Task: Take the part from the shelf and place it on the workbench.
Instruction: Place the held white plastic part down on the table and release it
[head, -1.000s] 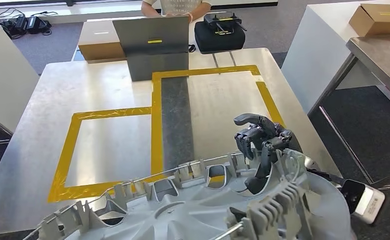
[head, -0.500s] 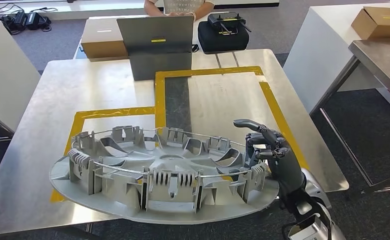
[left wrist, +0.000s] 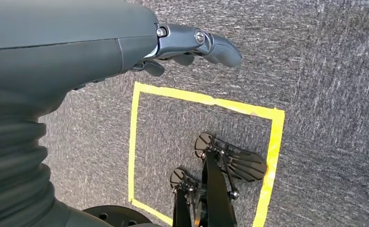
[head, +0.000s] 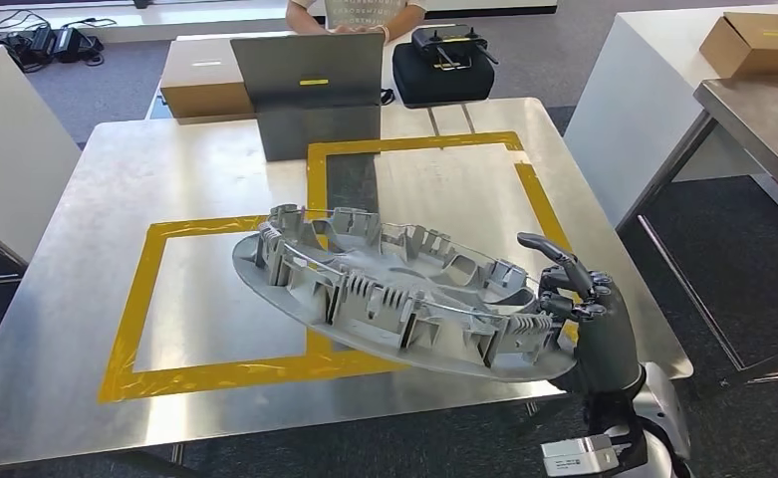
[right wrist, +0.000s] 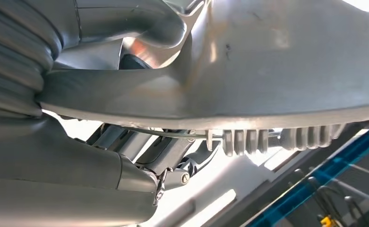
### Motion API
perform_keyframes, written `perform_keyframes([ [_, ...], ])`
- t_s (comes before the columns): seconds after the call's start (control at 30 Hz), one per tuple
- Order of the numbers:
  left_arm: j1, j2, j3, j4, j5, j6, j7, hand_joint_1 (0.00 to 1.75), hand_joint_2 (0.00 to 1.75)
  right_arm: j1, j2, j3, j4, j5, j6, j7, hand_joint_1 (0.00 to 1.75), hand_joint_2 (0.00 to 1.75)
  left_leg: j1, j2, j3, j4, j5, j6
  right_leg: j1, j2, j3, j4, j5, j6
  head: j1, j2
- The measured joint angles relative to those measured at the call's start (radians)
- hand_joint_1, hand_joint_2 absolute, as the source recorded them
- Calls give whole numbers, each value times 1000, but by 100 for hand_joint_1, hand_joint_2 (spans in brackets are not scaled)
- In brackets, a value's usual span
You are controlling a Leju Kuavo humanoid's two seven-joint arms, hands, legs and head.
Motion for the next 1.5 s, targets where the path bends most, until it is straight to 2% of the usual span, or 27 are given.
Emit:
perform_keyframes([
  [0.13, 0, 0, 2, -2, -13, -6, 4, 0, 175, 14, 14, -45, 0, 152, -74, 59, 175, 175, 0, 0, 0, 0, 0, 0, 0, 0, 0, 0, 0, 0, 0, 0],
  [0.27, -2, 1, 6, -4, -20, -11, 8, 0, 175, 14, 21, -104, 1, 273, -100, 124, 175, 175, 0, 0, 0, 0, 0, 0, 0, 0, 0, 0, 0, 0, 0, 0],
  [0.53, -3, 2, 8, -6, -42, -23, 2, 0, 175, 10, 21, -177, 63, 415, -93, 219, 175, 175, 0, 0, 0, 0, 0, 0, 1, 0, 0, 0, 0, 0, 0, 0],
  [0.73, -3, 2, 8, -6, -68, -38, -11, 0, 175, -47, 20, -196, 245, 458, -25, 263, 175, 175, 0, 0, 0, 0, 0, 0, 1, 0, 0, 1, 0, 0, 0, 0],
  [0.9, -7, 3, 8, -6, -87, -48, -21, 0, 175, -175, 17, -192, 494, 546, 23, 296, 175, 175, 0, 0, 1, 0, 2, -1, 1, 0, 1, 2, 1, 0, 0, 0],
  [1.13, -11, 3, 8, -6, -108, -48, -39, 0, 175, -444, 24, -100, 945, 653, -9, 296, 175, 175, 0, 0, 1, 0, 5, -1, 1, 0, 1, 4, 3, 1, 0, 0],
  [1.3, -11, 3, 22, -6, -110, -41, -55, 0, 175, -614, 74, -2, 1196, 689, -16, 286, 175, 175, 0, 0, 1, 0, 5, -2, 1, 1, -1, 6, 3, 0, 0, 0],
  [1.5, -11, 3, 27, -6, -118, -38, -67, 0, 175, -741, 152, 108, 1364, 711, 9, 279, 175, 175, 0, 1, 1, -1, 6, -4, 2, 2, -2, 8, 3, -1, 0, 0],
])
